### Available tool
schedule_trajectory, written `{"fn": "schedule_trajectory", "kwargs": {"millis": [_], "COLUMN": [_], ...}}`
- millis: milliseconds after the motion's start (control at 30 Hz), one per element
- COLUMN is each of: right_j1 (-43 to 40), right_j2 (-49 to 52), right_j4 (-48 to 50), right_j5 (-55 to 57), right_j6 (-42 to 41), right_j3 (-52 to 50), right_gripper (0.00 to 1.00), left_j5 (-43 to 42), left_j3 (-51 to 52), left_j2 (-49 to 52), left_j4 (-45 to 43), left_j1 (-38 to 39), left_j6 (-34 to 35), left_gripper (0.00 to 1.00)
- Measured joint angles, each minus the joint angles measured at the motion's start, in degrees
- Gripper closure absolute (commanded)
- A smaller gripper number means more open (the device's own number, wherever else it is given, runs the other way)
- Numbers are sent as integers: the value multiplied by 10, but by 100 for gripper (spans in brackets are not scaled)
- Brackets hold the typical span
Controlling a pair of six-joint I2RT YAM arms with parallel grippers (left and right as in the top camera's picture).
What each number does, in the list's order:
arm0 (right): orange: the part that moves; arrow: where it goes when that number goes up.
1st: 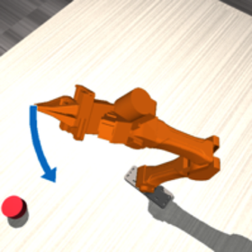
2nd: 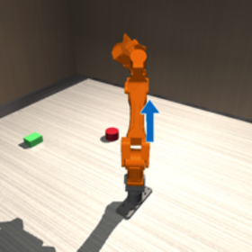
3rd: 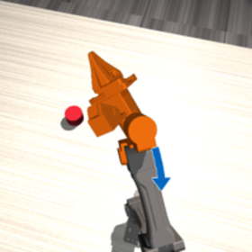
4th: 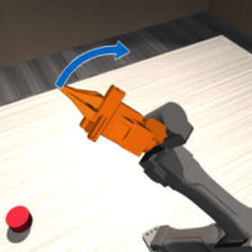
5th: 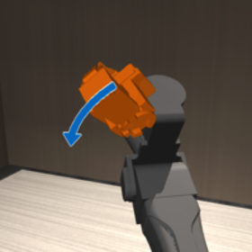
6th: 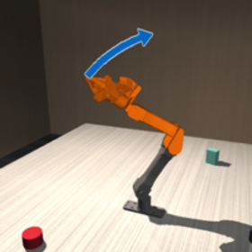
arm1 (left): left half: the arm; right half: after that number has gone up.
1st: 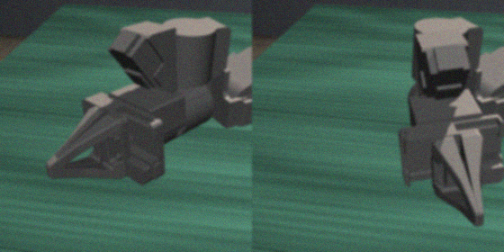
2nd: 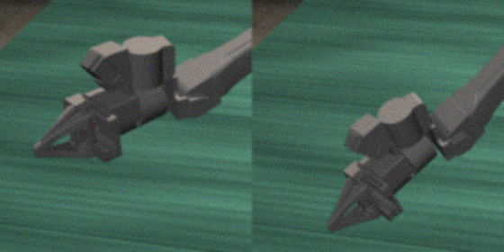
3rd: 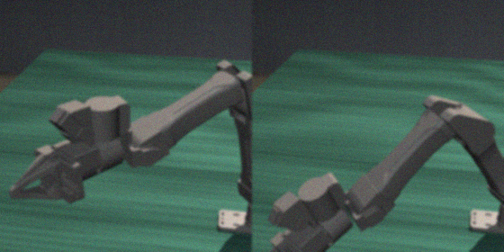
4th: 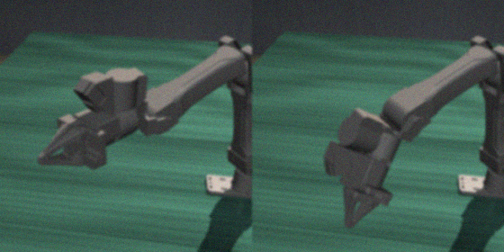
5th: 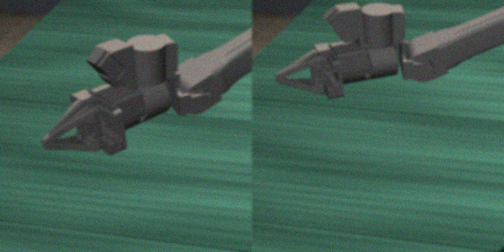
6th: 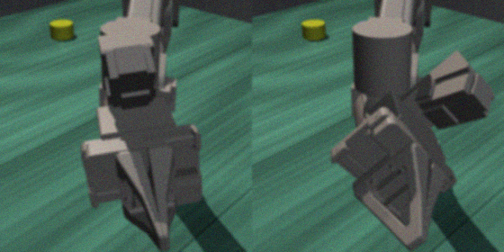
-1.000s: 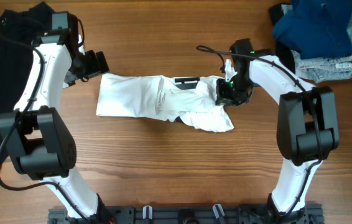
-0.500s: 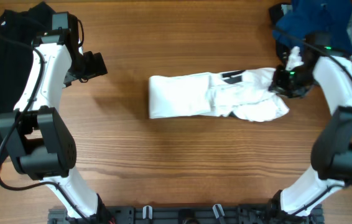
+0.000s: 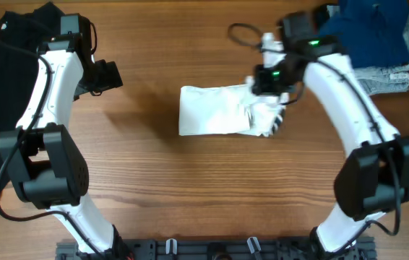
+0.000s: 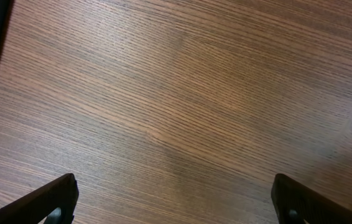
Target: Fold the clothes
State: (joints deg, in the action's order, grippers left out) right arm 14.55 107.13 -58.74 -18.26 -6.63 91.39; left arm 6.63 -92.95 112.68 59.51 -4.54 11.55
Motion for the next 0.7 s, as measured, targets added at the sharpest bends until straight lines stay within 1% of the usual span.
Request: {"fn": "schedule_trajectory", "kwargs": {"millis": [33, 200, 433, 567, 667, 700], "right_j1": [28, 93, 153, 171, 176, 176], "right_j2": [0, 0, 16, 36, 36, 36], "right_j4": [16, 64, 103, 121, 137, 136], "right_j5": [-2, -1, -1, -1, -12, -15], "right_j6": [-9, -26, -32, -32, -23, -20], "right_j3": [0, 0, 0, 0, 1, 1], "right_gripper": [96, 96, 96, 54, 36, 34], "left_j5": [0, 0, 0, 0, 0, 0], "left_j3": [0, 0, 0, 0, 0, 0], "left_j2": [0, 0, 0, 0, 0, 0], "left_j4": [0, 0, 0, 0, 0, -1], "left_j1": [0, 0, 0, 0, 0, 0], "left_j6": [0, 0, 0, 0, 0, 0], "left_gripper": [0, 0, 0, 0, 0, 0]}}
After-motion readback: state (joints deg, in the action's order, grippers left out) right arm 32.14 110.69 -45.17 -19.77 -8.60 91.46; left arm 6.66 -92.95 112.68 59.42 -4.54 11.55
